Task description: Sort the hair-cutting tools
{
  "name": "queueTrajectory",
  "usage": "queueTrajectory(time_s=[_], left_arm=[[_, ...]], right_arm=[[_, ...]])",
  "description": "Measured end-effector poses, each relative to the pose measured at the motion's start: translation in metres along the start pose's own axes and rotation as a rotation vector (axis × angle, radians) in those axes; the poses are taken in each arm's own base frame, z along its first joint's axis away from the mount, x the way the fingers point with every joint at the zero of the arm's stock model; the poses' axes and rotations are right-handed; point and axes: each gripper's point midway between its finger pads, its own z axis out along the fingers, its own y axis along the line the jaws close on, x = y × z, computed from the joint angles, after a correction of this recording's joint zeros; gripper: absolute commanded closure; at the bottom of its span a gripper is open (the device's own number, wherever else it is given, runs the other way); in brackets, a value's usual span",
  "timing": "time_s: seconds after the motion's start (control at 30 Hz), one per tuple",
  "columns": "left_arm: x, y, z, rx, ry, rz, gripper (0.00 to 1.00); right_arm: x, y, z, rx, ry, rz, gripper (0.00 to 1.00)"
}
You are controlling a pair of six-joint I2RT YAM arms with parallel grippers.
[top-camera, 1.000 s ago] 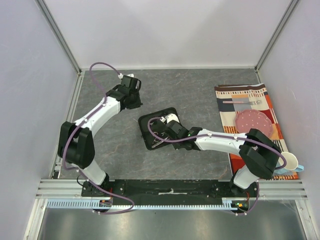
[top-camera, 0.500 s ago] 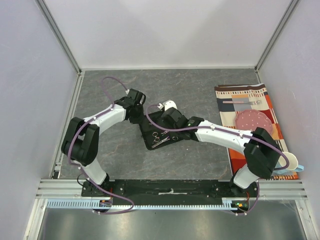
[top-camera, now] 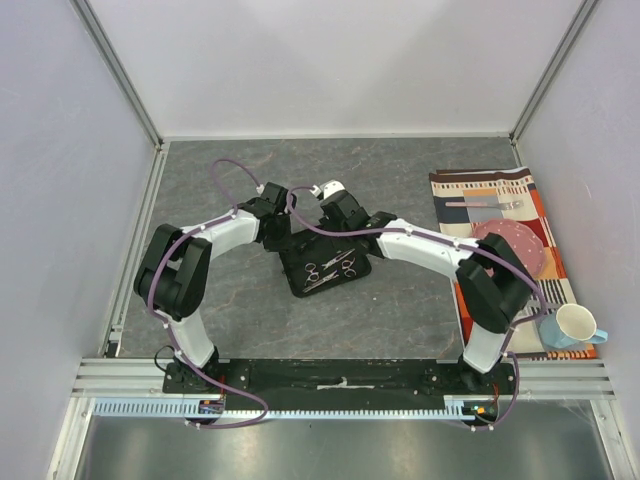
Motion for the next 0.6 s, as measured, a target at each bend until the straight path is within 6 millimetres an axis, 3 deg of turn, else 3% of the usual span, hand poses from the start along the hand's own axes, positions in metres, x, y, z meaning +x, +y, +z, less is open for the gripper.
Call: queueTrajectory(time_s=[0.3, 0.6], left_arm=[[-0.001, -0.001, 0.002, 0.005, -0.003, 0.0, 0.98], [-0.001, -0.002, 0.002, 0.01, -0.01, -0.001, 0.98]], right_arm=[[-0.013, 0.018, 0.05, -0.071, -0.061, -0.013, 1.0], [-0.037, 0.027, 0.069, -0.098, -0.178, -0.001, 1.0]])
